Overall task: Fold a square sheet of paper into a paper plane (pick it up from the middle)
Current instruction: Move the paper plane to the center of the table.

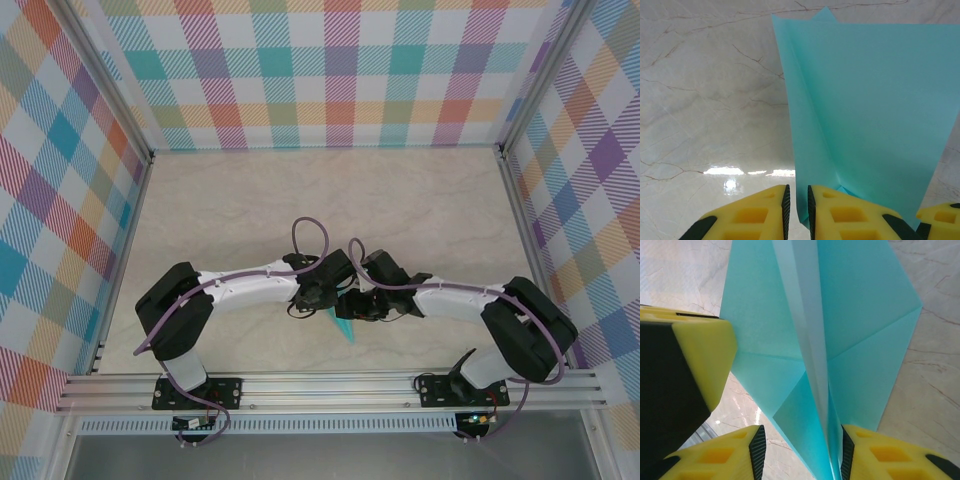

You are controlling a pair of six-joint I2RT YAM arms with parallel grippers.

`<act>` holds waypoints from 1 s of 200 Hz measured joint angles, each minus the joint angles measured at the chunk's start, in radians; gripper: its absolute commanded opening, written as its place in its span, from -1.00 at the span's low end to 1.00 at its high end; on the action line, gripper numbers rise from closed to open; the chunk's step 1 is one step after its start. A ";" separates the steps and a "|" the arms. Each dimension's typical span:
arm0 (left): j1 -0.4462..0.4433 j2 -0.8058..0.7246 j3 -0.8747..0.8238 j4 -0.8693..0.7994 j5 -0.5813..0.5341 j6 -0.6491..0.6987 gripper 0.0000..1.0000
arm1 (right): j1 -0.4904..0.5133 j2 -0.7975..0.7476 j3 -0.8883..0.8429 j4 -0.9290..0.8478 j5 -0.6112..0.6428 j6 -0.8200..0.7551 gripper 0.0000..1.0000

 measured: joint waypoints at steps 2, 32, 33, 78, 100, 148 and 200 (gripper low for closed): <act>0.000 0.000 0.000 0.000 0.000 0.000 -0.61 | 0.000 0.002 0.002 0.000 0.000 0.000 -0.14; 0.000 0.000 0.000 0.000 0.000 0.000 -0.61 | 0.004 0.030 0.019 -0.001 0.002 -0.010 -0.26; 0.000 0.000 0.000 -0.001 0.000 0.000 -0.61 | 0.004 0.031 0.020 -0.001 0.001 -0.010 -0.26; 0.000 0.000 -0.008 0.000 0.000 0.000 -0.62 | 0.014 0.070 0.038 -0.003 0.006 -0.020 -0.42; 0.000 -0.004 -0.014 0.004 0.000 0.000 -0.62 | 0.019 0.090 0.053 -0.010 0.013 -0.023 -0.50; 0.002 -0.025 -0.032 0.019 0.000 0.000 -0.61 | 0.037 0.131 0.102 -0.056 0.042 -0.032 -0.54; 0.002 -0.053 -0.043 0.018 -0.010 -0.010 -0.56 | 0.059 0.132 0.139 -0.127 0.122 -0.038 -0.87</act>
